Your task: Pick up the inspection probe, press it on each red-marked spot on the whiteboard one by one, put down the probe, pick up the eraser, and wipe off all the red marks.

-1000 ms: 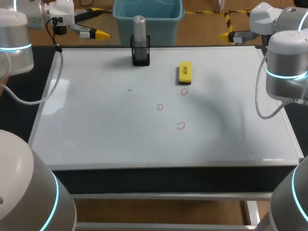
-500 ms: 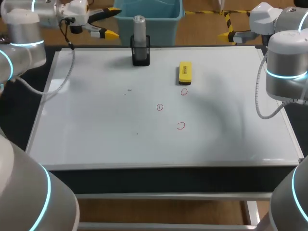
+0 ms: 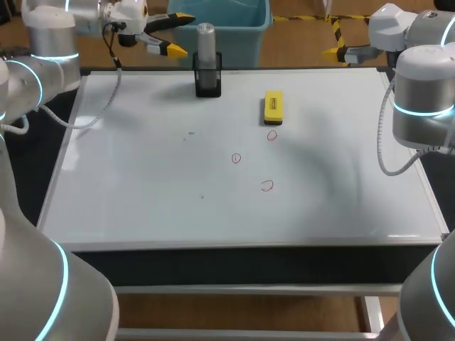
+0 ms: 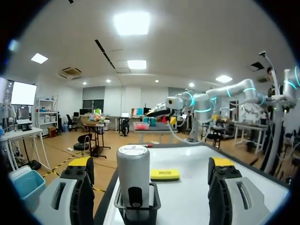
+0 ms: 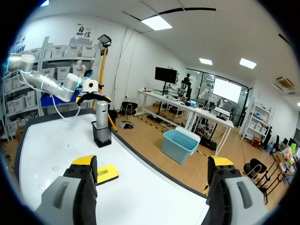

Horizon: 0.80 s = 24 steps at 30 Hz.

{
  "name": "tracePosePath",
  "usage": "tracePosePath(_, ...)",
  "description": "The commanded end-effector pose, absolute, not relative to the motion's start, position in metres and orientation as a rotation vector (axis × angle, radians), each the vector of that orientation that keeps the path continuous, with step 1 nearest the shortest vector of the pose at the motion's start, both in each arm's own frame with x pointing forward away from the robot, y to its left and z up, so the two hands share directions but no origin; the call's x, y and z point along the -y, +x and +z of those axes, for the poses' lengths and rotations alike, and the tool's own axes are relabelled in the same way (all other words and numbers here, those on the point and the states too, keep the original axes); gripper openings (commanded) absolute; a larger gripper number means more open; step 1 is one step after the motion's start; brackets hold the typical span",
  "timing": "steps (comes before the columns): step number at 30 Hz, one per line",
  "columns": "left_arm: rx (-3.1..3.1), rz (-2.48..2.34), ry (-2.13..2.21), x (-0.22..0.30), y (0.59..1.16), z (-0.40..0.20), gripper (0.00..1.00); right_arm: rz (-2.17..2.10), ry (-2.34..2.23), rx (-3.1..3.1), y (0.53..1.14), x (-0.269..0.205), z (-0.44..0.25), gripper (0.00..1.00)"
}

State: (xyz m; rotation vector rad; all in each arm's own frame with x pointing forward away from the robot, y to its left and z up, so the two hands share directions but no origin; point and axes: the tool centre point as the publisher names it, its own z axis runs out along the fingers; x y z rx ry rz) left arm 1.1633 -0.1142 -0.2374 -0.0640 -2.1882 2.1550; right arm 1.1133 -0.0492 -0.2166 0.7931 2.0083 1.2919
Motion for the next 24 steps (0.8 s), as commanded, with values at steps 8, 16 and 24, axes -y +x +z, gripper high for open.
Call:
tracePosePath(8, 2.251, 2.196, 0.017, 0.137, 1.164, -0.240, 1.00, 1.291, 0.793, -2.010, 1.114, 0.049, -0.217, 1.00)
tracePosePath(16, 2.252, 2.191, 0.065, 0.150, 1.175, -0.260, 1.00, 1.291, 0.793, -2.010, 1.114, 0.049, -0.217, 1.00)
tracePosePath(24, 2.259, 2.191, 0.123, 0.164, 1.186, -0.268, 1.00, 1.291, 0.793, -2.010, 1.114, 0.049, -0.217, 1.00)
